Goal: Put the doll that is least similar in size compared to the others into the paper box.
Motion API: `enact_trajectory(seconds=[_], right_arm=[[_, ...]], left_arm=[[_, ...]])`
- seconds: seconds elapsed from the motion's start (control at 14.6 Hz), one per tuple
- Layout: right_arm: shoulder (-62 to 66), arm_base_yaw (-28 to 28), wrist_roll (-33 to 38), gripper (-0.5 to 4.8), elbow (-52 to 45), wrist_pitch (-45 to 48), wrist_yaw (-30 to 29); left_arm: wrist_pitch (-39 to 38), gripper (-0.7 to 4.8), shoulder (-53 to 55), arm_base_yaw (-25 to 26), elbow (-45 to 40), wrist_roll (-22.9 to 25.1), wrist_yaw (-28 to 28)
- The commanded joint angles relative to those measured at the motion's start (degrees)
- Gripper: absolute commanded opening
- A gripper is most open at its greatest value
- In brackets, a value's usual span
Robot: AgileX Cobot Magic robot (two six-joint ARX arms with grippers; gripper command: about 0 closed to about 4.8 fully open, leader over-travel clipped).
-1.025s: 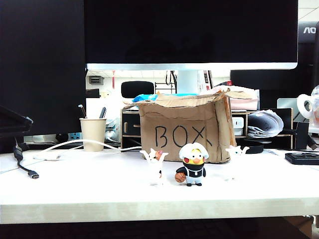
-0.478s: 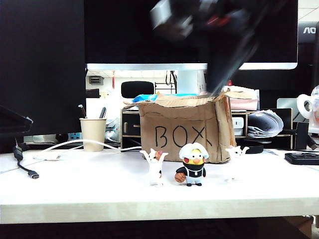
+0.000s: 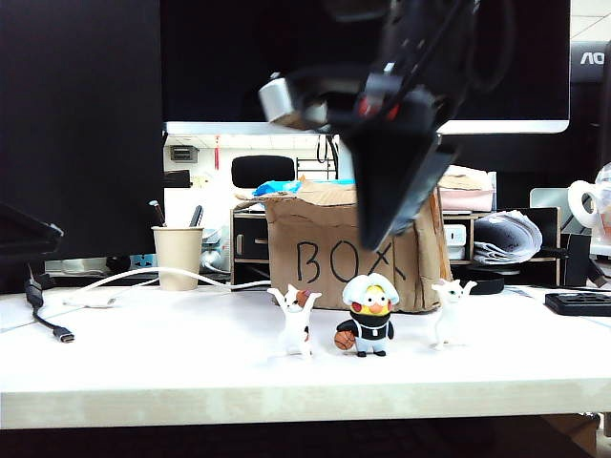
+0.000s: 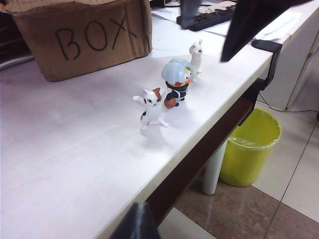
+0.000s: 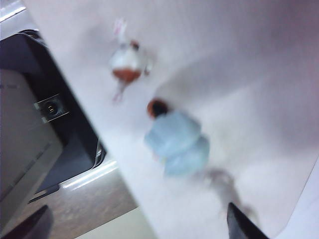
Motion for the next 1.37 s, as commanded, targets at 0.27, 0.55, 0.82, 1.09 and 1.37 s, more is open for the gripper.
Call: enact_trajectory(seconds=[0.27,0.55,0.82,1.09,1.37], right_arm=[[4.7,-0.1,-2.4,4.79,0.2,5.1,1.6],[9.1,-0.3,-2.4,4.79,0.2,6.7,1.2],[10.5,-1.0,-0.4,4.79,0.2,7.9,1.2],[10.7,-2.3,-0.4,4.79,0.2,8.7,1.2],[11.1,-2.9,-0.4,4.79,0.2,8.7,1.0]], left_arm=[[0.7,-0.05,0.0,0.0,0.0,0.2,0.1],[0.7,-0.05,0.0,0.0,0.0,0.2,0.1],[0.7,-0.05,0.0,0.0,0.0,0.2,0.1],[0.7,-0.05,0.0,0.0,0.0,0.2,0.1],[0.7,-0.05,0.0,0.0,0.0,0.2,0.1]])
